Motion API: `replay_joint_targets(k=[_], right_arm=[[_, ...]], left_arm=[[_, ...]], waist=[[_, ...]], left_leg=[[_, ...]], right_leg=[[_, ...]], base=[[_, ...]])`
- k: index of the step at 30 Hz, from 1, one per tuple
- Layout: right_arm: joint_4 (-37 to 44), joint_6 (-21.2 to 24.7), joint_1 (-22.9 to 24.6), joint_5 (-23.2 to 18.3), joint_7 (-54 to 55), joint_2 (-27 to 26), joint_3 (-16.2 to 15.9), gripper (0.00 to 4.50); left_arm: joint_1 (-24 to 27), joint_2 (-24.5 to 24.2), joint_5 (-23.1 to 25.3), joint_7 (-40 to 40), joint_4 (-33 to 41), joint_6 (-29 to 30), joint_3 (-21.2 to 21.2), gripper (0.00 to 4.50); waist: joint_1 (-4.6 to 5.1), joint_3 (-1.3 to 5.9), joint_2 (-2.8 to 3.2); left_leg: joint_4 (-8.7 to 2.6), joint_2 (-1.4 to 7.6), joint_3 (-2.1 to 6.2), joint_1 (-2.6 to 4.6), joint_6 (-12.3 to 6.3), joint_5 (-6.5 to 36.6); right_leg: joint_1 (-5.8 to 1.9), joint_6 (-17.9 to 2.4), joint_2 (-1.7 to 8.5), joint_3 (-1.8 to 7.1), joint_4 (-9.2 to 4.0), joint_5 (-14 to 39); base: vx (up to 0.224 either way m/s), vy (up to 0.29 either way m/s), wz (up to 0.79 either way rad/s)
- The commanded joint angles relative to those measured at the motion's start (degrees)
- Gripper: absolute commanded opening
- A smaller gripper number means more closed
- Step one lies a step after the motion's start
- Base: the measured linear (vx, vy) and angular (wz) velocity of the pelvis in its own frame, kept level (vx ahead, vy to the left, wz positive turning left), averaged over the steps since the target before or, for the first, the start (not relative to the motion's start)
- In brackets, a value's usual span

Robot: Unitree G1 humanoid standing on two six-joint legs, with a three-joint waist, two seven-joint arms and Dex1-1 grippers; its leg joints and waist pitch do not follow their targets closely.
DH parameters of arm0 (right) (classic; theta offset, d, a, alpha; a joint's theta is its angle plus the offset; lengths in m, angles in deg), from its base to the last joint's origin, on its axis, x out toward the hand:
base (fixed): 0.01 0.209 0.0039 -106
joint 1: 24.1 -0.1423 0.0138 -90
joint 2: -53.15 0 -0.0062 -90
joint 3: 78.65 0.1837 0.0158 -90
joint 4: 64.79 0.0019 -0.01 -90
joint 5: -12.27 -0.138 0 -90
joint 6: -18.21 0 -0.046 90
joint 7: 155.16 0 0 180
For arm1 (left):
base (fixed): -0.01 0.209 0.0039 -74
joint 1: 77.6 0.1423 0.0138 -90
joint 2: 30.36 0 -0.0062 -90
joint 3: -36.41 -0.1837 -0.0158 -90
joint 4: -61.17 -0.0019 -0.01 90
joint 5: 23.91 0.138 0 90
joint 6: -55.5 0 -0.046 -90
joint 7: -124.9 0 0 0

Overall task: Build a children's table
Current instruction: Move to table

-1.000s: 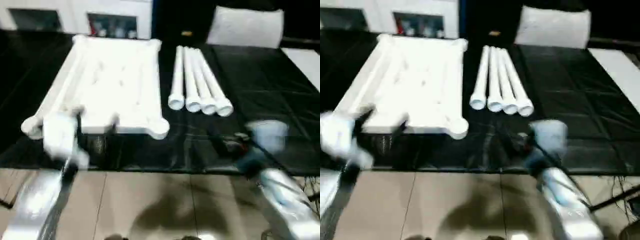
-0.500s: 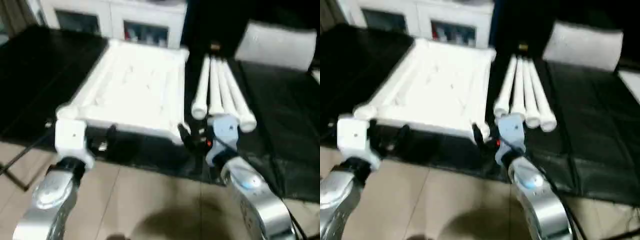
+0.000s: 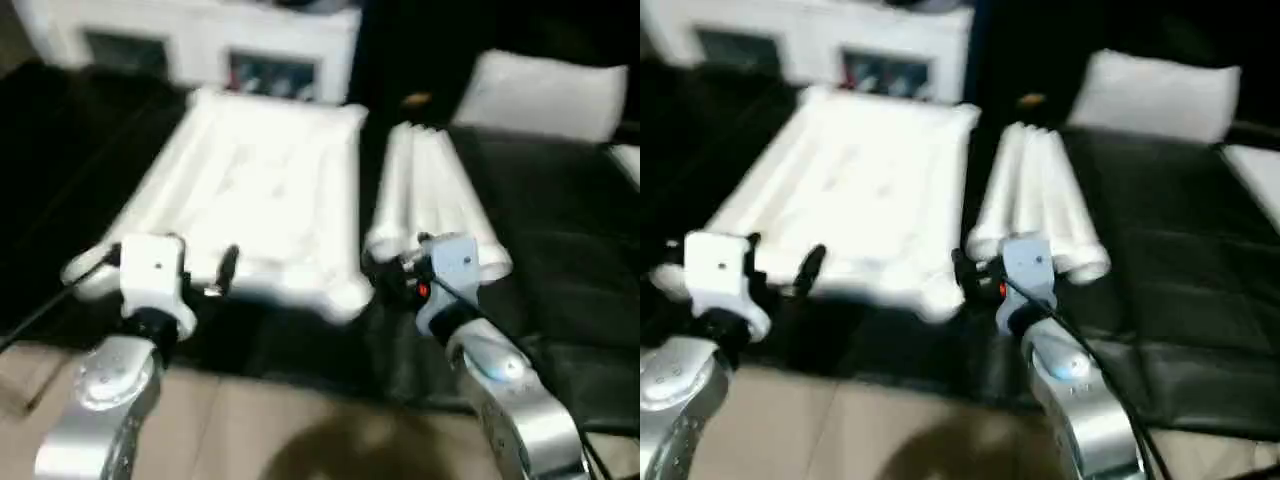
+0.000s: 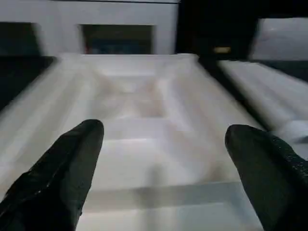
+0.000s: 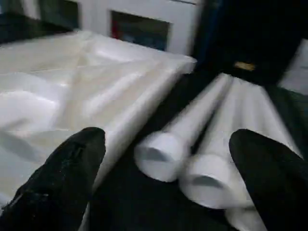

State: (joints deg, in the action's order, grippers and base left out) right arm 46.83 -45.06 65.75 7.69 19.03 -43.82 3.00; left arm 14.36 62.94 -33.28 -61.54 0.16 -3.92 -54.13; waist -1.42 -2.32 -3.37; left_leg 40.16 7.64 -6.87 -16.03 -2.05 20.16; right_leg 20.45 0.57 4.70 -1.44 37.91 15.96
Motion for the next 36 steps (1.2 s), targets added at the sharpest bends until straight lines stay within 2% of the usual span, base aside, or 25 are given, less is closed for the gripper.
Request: replay_joint_targets(k=[1, 3, 5, 6, 7, 9, 10, 12, 13, 14, 16, 18, 19, 20, 21, 22, 24, 25, 26, 27, 28, 29, 31, 33, 36], right_arm=[[0.57, -0.52, -0.44, -0.1, 0.32, -0.71, 0.22, 4.5], [0.65, -0.61, -0.44, 0.22, 0.46, -0.59, 0.51, 4.5], [0.92, -0.62, -0.46, 0.56, 0.44, -0.56, 0.87, 4.5], [1.02, -0.68, -0.46, 0.62, 0.43, -0.58, 0.91, 4.5], [1.01, -0.8, -0.41, 0.74, 0.53, -0.56, 0.94, 4.5], [0.87, -0.95, -0.46, 1.12, 0.87, -0.53, 0.99, 4.5], [0.66, -0.93, -0.57, 1.43, 1.27, -0.63, 1.09, 4.5], [0.57, -0.9, -0.55, 1.59, 1.45, -0.78, 1.14, 4.5], [0.58, -0.88, -0.51, 1.75, 1.51, -0.86, 1.06, 4.5], [0.71, -0.61, -0.45, 2.08, 1.54, -0.88, 0.76, 4.5], [0.85, -0.24, -0.39, 1.9, 1.42, -1.13, 0.74, 4.5], [1.05, 0.57, -0.21, 1.83, 1.38, -1.48, 0.74, 4.5], [1.14, 1.23, -0.17, 1.8, 1.43, -1.47, 0.7, 4.5], [1.11, 1.8, -0.04, 1.65, 1.64, -1.6, 0.87, 4.5], [1.11, 1.8, -0.04, 1.65, 1.64, -1.6, 0.87, 4.5], [1.02, 2.18, 0.1, 1.82, 1.97, -1.6, 0.97, 4.5], [1.09, 2.4, 0.23, 1.98, 1.86, -1.5, 0.82, 4.5], [1.1, 2.38, 0.28, 2.02, 1.78, -1.54, 0.79, 4.5], [1.17, 2.42, 0.37, 2.07, 1.73, -1.68, 0.85, 4.5], [1.19, 2.39, 0.44, 2.03, 1.74, -1.88, 0.87, 4.5], [1.17, 2.23, 0.48, 1.64, 1.5, -2.11, 0.93, 4.5], [1.35, 2.4, 0.5, 1.39, 1.19, -2.45, 0.84, 4.5], [1.51, 2.86, 0.26, 1.4, 0.96, -2.54, 0.47, 4.5], [1.48, 2.7, -0.05, 1.53, 0.66, -2.19, 0.08, 4.5], [1.46, 2.22, -0.67, 0.54, -1.08, -1.37, 0.04, 4.5]], left_arm=[[-0.34, -0.56, -0.11, -0.34, -0.47, -0.33, 0.89, 4.46], [-0.98, -0.01, -0.26, -0.31, -1.29, -0.76, 0.67, 4.46], [-1.91, 0.7, -0.11, -0.32, -2.43, -1.29, 0.41, 4.46], [-2.16, 0.87, -0.02, -0.38, -2.73, -1.38, 0.34, 4.46], [-2.29, 0.96, 0.14, -0.39, -2.99, -1.53, 0.16, 4.46], [-2.65, 1.31, 0.17, -0.54, -3.51, -1.75, -0.01, 4.46], [-2.93, 1.55, 0.0, -0.6, -3.88, -1.93, -0.15, 4.46], [-3.0, 1.6, 0.05, -0.55, -4.06, -2.1, -0.32, 4.46], [-3.04, 1.64, 0.13, -0.55, -4.2, -2.24, -0.47, 4.46], [-3.13, 1.74, 0.27, -0.68, -4.48, -2.69, -0.82, 4.46], [-3.26, 1.56, 0.63, -0.89, -4.62, -2.61, -1.24, 4.46], [-3.32, 1.34, 0.52, -2.3, -5.09, -3.36, -1.72, 4.46], [-3.29, 1.21, 0.71, -2.49, -5.17, -3.85, -1.84, 4.46], [-3.21, 1.23, 0.58, -2.54, -5.23, -3.66, -1.79, 4.46], [-3.21, 1.23, 0.58, -2.54, -5.23, -3.66, -1.79, 4.46], [-3.26, 0.98, 0.48, -2.81, -5.28, -3.35, -1.96, 4.46], [-3.29, 0.55, 1.5, -2.75, -5.16, -3.76, -2.55, 4.46], [-3.24, 0.39, 2.11, -2.32, -5.1, -3.02, -2.77, 4.46], [-3.12, -0.28, 3.39, -2.09, -5.18, -3.66, -3.4, 4.46], [-2.9, -0.37, 3.46, -1.91, -5.15, -3.28, -3.44, 4.46], [-2.63, -0.23, 3.41, -1.62, -5.07, -3.16, -3.27, 4.46], [-2.03, 0.3, 2.81, -1.24, -4.73, -2.95, -2.46, 4.46], [-1.46, 1.31, 1.22, -0.94, -4.15, -2.21, -1.04, 4.46], [-1.36, 1.24, 0.63, -1.32, -3.89, -1.59, -0.73, 4.46], [-1.25, 0.09, -0.19, -3.53, -3.17, -1.04, -1.16, 4.46]], waist=[[-2.28, 2.41, -0.71], [-2.04, 0.96, 0.03], [-0.51, -0.41, 4.58], [0.39, -0.5, 5.76], [1.8, 1.54, 5.89], [2.81, 2.3, 6.34], [4.12, 2.58, 5.95], [4.4, 2.08, 3.67], [3.31, 2.46, 1.07], [1.15, 2.52, 0.45], [-0.09, 3.15, 1.25], [0.02, 2.78, 2.86], [0.04, 3.22, 5.7], [1.19, 3.16, 5.14], [0.44, 4.71, 6.84], [-1.17, 5.27, 4.7], [-3.63, 5.23, 2.36], [-5.43, 4.92, 1.61], [-5.53, 4.38, 1.87], [-4.97, 3.72, 1.59], [-3.6, 3.61, 4.53], [-1.38, 3.82, 5.52], [0.06, 2.93, 6.71], [1.05, 2.49, 6.48], [0.64, 1.73, 3.76]], left_leg=[[2.48, 0.28, 1.71, -7.82, -0.77, -4.43], [1.19, 1.15, 1.51, -7.21, 0.85, -7.04], [-8.93, 3.76, 0.98, -4.15, 2.41, 2.6], [-10.64, 4.75, 2.57, -3.28, 3.64, 13.43], [-12.16, 7.62, 6.18, 1.94, 3.38, 24.72], [-13.06, 8.47, 8.69, 3.51, -1.38, 23.12], [-11.77, 8.09, 8.81, 4.15, -12.2, 12.52], [-11.36, 6.72, 5.92, 2.26, -15.98, 7.9], [-8.69, 1.67, 1.12, -2.54, -11.54, 9.7], [-0.67, -0.71, 0.64, -7.18, -7.55, 2.93], [0.67, 0.73, 2.21, -9.96, -2.3, -8.19], [-5.57, 1.61, 1.84, -8.83, -1.83, -19.32], [-8.39, 3.78, 3.11, -5.77, -3.27, -23.05], [-7.26, 5.03, 3.97, -5.1, -6.21, -27.28], [-5.13, 8.05, 2.58, -0.97, -3.34, -29.91], [-4.51, 6.2, -0.1, -2.14, 1.63, -37.41], [-3.15, 2.04, -3.04, -6.42, 3.46, -20.68], [0.28, 2.46, -0.83, -8.95, 3.36, -4.91], [0.67, 2.8, 1.17, -9.32, 5.35, 0.57], [-3.71, 2.79, 2.59, -10.17, 3.39, -3.03], [-7.23, 3.93, 2.55, -6.34, 4.35, -6.93], [-8.46, 6.53, 5.15, -3.32, 7.2, -8.81], [-11.15, 8.53, 6.52, -3.28, 13.94, -1.25], [-12.31, 9.16, 6.52, -3.77, 13.06, 9.4], [-9.62, 3.28, 1.85, -5.22, 10.87, 18.65]], right_leg=[[-9.43, -15.75, 9.48, 8.43, -9.05, 20.03], [-7.19, -18.52, 8.79, 5.92, -10.32, 19.02], [-5.68, -12.6, 1.6, -1.98, -10.12, 27.5], [-4.57, -9.9, -0.7, -2.63, -7.81, 26.07], [-2.08, -8.2, -1.51, -1.9, -3.33, 16.77], [-0.98, -4.57, -1.25, -1.87, -0.35, 7.38], [1.57, 0.29, -0.5, -2.09, 1.79, 1.44], [1.75, -0.41, 1.05, -0.89, -0.44, -2.31], [-3.04, -2.28, 3.42, 2.61, -6.67, -0.89], [-8.99, -6.52, 10.06, 8.47, -10.4, 13.2], [-9.68, -11.89, 9.25, 7.21, -9.01, 9.8], [-7.08, -14.43, 3.54, 1.89, -6.12, -9.25], [-4.84, -10.55, 0.53, -0.87, -3.91, -13.68], [-3.34, -8.53, -0.38, -0.78, -2.45, -16.77], [0.08, -6.37, 0.46, 1.63, -1.85, -15.46], [-0.27, -2.94, 1.66, 4.49, -1.26, -25.27], [-3.1, 1.58, 1.45, 9.67, -1.8, -41.38], [-3.34, 3.12, 6.04, 15.06, -3.96, -45.42], [-3.35, 2.33, 5.82, 16.59, -4.6, -37.99], [-4.38, -0.05, 4.36, 11.05, -2.65, -37.9], [-0.61, -2.64, -2.13, 5.55, -0.49, -30.44], [1.08, -4.02, -1.94, 2.97, 0.57, -15.33], [0.89, -3.86, -1.67, 0.56, 0.38, -3.51], [0.33, -1.49, -0.66, -0.2, -0.43, -0.13], [-0.51, -2.54, 3.63, 2.3, -7.14, 13.46]], base=[[0.126, -0.059, -0.17], [0.099, -0.02, -0.11], [0.095, 0.046, 0.02], [0.092, 0.083, 0.04], [0.138, 0.097, 0.09], [0.171, 0.039, 0.09], [0.139, 0.022, -0.03], [0.129, -0.002, -0.01], [0.103, -0.048, 0.06], [0.115, -0.064, -0.01], [0.126, -0.049, -0.06], [0.132, -0.019, -0.08], [0.144, 0.008, -0.1], [0.129, 0.046, -0.05], [0.129, 0.046, -0.05], [0.09, 0.057, -0.28], [0.058, 0.063, -0.59], [-0.001, 0.081, -0.5], [-0.047, 0.124, -0.58], [-0.047, 0.124, -0.58], [-0.027, 0.148, -0.45], [-0.038, 0.157, -0.16], [-0.062, 0.148, -0.09], [-0.099, 0.078, 0.06], [-0.118, -0.013, 0.0]])
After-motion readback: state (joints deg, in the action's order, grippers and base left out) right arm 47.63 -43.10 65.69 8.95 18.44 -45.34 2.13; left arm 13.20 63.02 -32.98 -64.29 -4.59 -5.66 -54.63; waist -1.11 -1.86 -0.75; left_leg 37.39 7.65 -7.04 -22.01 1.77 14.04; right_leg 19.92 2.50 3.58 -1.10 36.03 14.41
